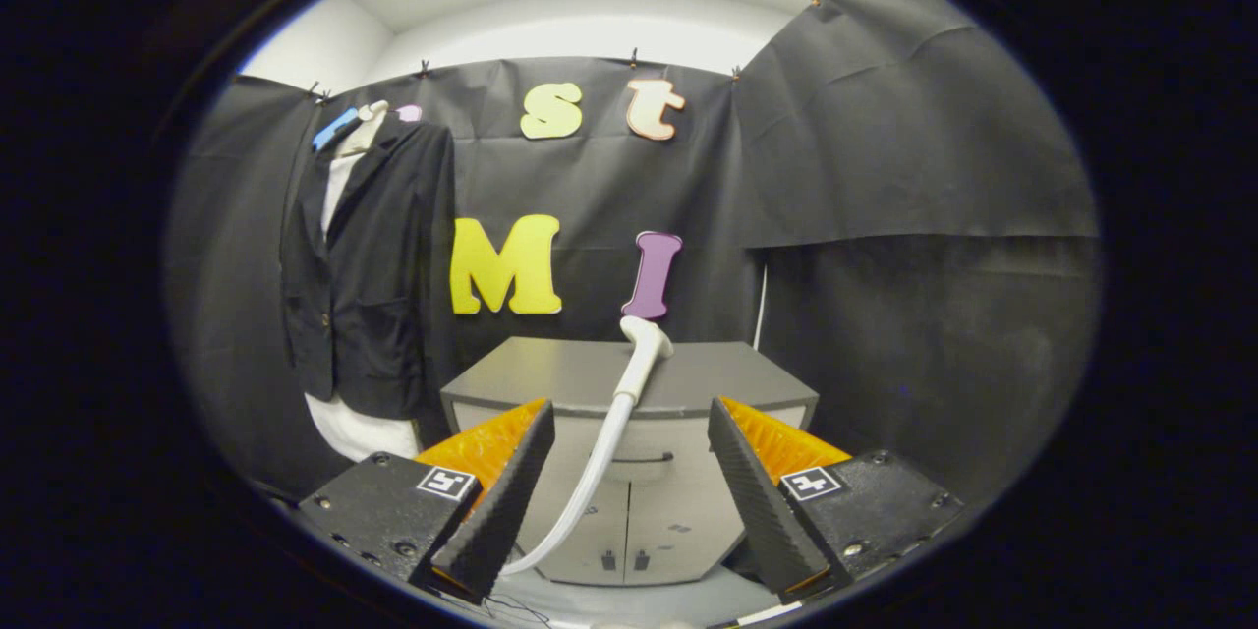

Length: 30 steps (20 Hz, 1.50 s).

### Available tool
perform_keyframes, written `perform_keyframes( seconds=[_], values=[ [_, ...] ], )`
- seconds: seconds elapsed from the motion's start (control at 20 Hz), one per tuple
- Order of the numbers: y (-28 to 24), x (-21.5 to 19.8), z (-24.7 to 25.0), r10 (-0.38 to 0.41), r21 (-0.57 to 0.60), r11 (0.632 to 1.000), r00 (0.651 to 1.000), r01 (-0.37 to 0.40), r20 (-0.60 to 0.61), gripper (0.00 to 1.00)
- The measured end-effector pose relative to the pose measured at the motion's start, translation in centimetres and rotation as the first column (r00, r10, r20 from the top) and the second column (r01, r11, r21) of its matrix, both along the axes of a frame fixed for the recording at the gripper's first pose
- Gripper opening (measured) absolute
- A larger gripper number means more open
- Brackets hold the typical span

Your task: Iron the clothes twice with a garment steamer, once on the left side and once on the right side.

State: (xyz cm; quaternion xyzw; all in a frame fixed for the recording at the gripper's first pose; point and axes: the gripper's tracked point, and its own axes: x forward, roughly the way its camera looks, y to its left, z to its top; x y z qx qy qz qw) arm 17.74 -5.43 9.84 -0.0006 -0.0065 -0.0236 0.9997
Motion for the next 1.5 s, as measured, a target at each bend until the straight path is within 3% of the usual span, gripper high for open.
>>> perform_keyframes(
  seconds=[0.45, 0.8, 1.15, 1.35, 1.5],
  values=[
    [-1.6, 16.8, 0.5, 0.063, -0.014, 0.998, 0.994, -0.065, -0.087, 0.98],
    [-2.2, 26.0, -4.4, 0.099, 0.020, 0.995, 0.967, -0.097, -0.235, 0.98],
    [-1.3, 29.4, -6.2, 0.161, 0.083, 0.986, 0.932, -0.142, -0.324, 0.93],
    [-1.2, 29.7, -6.3, 0.139, 0.077, 0.990, 0.932, -0.120, -0.336, 0.73],
    [-1.0, 29.4, -6.2, 0.148, 0.095, 0.988, 0.931, -0.123, -0.334, 0.69]
  ],
)
